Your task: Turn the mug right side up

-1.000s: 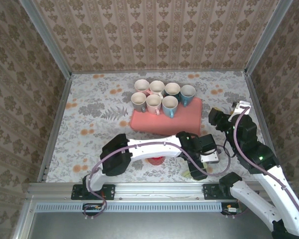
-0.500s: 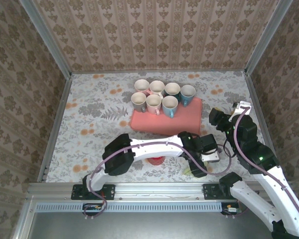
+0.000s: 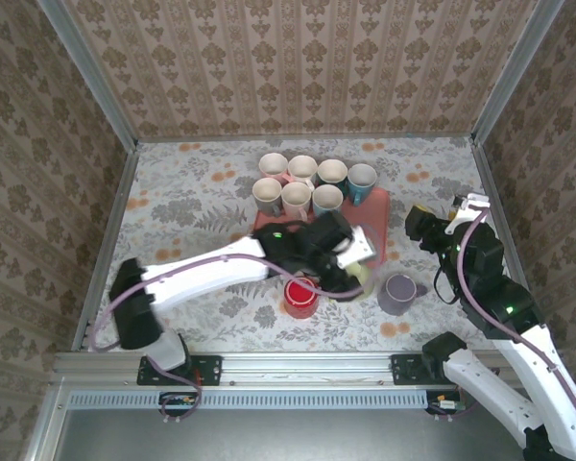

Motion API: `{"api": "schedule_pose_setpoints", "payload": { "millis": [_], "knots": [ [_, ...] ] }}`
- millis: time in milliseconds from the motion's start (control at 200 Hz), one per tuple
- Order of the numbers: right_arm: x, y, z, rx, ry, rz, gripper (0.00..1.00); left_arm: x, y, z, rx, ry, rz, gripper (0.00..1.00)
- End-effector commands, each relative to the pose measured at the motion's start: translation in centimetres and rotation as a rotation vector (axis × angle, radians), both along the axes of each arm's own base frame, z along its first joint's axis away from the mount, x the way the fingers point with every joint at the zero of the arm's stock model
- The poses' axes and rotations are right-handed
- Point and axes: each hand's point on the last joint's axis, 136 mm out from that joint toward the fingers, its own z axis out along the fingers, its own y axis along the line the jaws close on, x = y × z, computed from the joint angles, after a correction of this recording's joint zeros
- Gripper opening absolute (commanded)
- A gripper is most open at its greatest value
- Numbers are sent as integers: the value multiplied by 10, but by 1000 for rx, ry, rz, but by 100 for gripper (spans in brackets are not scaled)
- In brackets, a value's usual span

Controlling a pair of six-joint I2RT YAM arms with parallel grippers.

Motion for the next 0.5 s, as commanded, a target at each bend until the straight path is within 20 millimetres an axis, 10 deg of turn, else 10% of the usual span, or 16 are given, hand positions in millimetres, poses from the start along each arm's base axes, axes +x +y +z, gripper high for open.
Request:
{"api": "schedule_pose_setpoints", "payload": {
  "millis": [0,225,495],
  "knots": [
    [-1,10,23,5,-63,69,78,25,5,82,-386,-26,114,42],
    [6,71,10,111,-13,370,77,58,95,153,-888,-139,367,43],
    [21,154,-13,242,104,709,70,70,205,149,-1243,-235,670,46]
  ]
}}
